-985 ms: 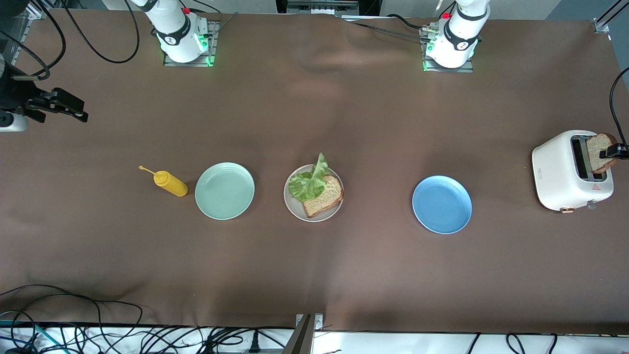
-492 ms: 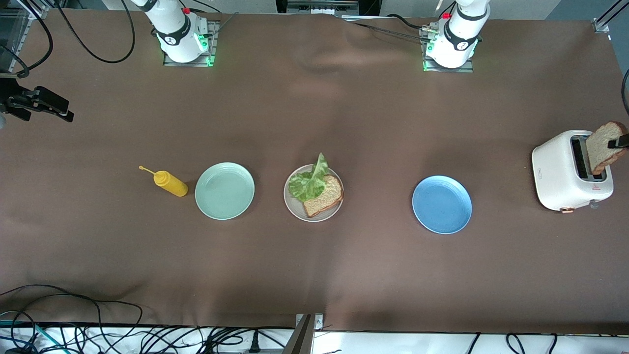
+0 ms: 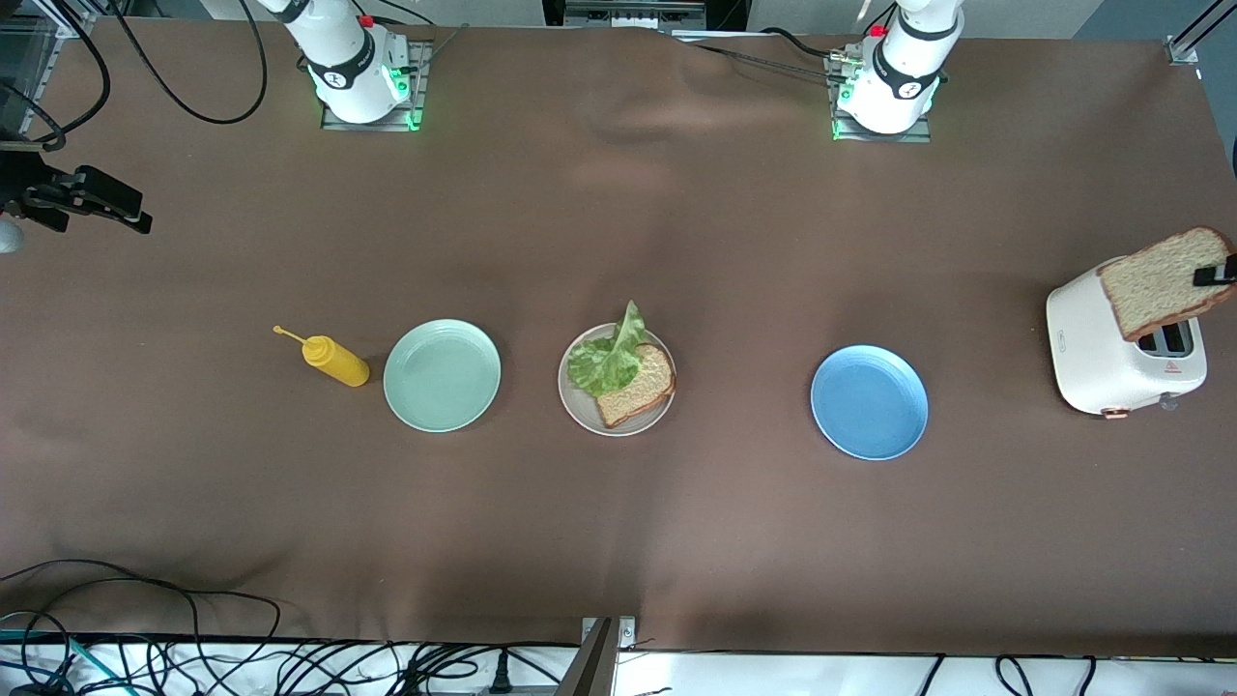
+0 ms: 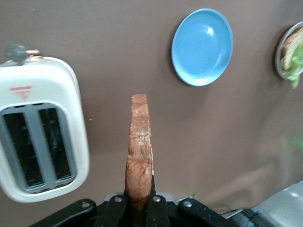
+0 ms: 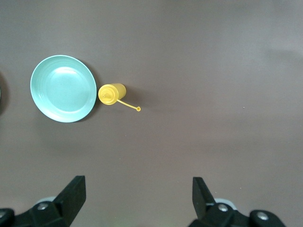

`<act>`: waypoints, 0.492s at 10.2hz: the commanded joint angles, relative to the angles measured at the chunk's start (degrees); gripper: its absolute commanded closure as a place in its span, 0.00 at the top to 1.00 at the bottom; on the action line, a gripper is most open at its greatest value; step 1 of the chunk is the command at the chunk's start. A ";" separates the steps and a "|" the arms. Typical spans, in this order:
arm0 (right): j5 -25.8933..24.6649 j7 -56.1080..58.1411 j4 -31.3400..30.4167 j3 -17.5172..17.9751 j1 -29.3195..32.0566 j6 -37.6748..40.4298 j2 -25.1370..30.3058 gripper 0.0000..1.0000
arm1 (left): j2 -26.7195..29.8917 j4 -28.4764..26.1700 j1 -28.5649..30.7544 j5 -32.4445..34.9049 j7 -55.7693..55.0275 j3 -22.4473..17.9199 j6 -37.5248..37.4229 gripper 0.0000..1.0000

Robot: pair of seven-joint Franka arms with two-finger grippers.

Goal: Make sandwich on beige plate with both arms
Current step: 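Lift the bread slice out and carry it toward the beige plate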

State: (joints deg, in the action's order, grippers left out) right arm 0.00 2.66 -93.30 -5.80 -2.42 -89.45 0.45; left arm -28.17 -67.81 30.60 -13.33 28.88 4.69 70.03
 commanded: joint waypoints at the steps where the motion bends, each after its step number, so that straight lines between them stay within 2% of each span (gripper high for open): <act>1: 1.05 0.85 1.36 -0.08 0.22 1.30 -0.45 1.00 | -0.56 -2.23 -2.55 -5.02 -9.95 2.94 -1.03 0.00; 5: 1.05 0.77 1.36 -0.08 0.22 1.30 -0.36 1.00 | -2.85 -3.21 -12.64 -19.34 -23.31 3.84 3.87 0.00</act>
State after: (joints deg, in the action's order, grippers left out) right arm 0.04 2.66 -93.24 -5.84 -2.40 -89.34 0.44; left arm -30.90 -70.83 21.37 -28.97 9.72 8.88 71.93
